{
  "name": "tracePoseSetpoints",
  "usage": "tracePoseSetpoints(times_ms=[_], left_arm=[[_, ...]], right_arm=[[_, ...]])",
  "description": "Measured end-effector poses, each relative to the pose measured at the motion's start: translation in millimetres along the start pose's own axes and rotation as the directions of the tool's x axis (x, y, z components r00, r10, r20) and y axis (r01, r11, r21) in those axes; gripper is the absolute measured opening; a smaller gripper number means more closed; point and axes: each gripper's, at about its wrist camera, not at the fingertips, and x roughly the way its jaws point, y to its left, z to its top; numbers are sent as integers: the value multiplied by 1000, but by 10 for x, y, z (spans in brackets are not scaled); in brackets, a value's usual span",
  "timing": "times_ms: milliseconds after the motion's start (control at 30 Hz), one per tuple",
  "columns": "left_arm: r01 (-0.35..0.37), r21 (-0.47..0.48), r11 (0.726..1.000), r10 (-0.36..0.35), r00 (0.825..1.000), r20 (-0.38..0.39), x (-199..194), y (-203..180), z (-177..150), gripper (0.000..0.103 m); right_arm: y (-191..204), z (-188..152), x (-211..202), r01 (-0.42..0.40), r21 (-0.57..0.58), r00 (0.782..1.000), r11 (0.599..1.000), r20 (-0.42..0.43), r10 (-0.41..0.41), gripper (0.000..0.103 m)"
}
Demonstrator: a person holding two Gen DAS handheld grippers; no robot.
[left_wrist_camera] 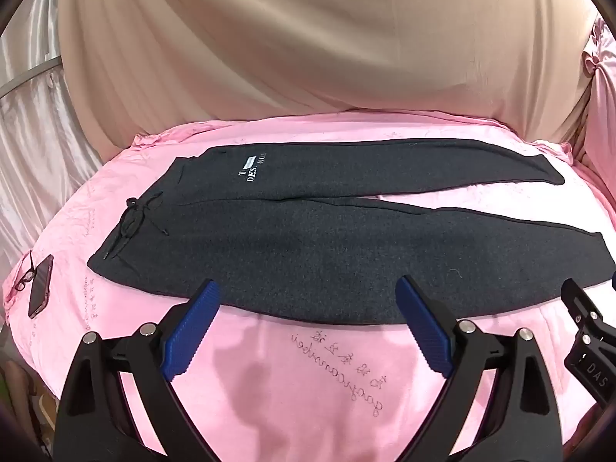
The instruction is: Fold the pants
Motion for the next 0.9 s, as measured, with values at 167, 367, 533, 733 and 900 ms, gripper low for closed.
tracePoseSetpoints(times_ms=[167, 367, 533, 733, 900], left_arm=[[19, -4, 1000, -19, 1000, -5, 10, 48, 16, 90], [-18, 4, 1000, 18, 1000, 3, 47, 39, 7, 90], [-25, 10, 1000, 24, 1000, 7, 33, -10, -29, 90], [-21, 8, 1000, 21, 1000, 6, 22, 18, -36, 90], [-20, 5, 1000, 20, 1000, 3, 24, 28, -32, 90]], right_arm=[[47, -2, -1, -1, -10, 1000, 1000, 1, 1, 98], [137, 44, 11, 1, -11, 1000, 1000, 1, -1, 98], [136, 33, 8, -1, -11, 1000, 1000, 6, 1, 98], [151, 43, 22, -3, -16, 1000, 1000, 3, 4, 98], [168, 51, 44, -5, -20, 1000, 1000, -2, 5, 98]])
